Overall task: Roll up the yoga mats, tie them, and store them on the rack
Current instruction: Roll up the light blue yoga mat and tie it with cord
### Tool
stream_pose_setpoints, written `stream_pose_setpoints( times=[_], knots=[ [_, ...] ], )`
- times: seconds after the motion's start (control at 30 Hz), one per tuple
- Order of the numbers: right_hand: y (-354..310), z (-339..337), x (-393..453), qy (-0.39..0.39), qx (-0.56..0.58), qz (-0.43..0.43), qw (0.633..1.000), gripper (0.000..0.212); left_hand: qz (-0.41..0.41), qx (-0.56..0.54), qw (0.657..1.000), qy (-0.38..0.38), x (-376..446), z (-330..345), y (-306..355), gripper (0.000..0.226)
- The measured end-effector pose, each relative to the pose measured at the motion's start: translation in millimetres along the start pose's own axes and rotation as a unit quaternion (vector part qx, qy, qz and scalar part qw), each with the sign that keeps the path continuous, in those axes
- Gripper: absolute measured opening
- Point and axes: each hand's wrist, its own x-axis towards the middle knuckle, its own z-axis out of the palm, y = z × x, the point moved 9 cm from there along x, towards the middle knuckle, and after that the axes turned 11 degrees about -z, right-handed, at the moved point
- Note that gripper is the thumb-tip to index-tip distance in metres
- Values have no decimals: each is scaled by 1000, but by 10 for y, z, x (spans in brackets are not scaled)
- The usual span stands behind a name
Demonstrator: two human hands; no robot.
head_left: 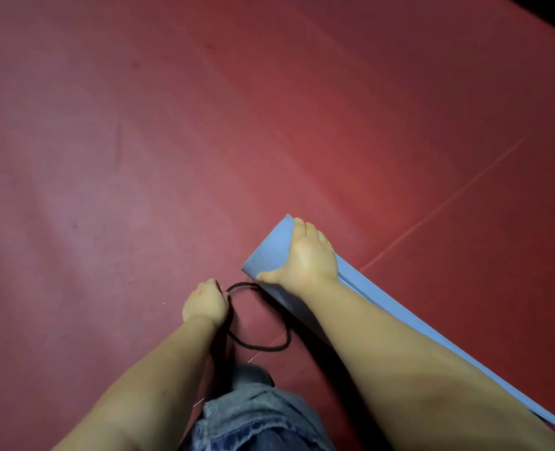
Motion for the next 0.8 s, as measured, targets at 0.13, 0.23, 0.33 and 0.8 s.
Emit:
stream_pose_setpoints(
  times=[0.13, 0.23, 0.33, 0.8],
  knots=[
    [28, -362, -187, 27, 12, 1, 1000, 119, -47, -436, 886, -149, -191, -187, 291, 31],
    [38, -821, -493, 77, 21, 8, 997, 119, 21, -485, 850, -204, -662, -606, 856, 13],
    [112, -1398, -968, 157, 30, 29, 987, 118, 93, -490, 833, -238, -1245, -979, 1306, 24],
    [619, -3175, -4276, 584, 238, 163, 758, 119, 506, -286, 802, -138, -5174, -2472, 2675, 9]
  ],
)
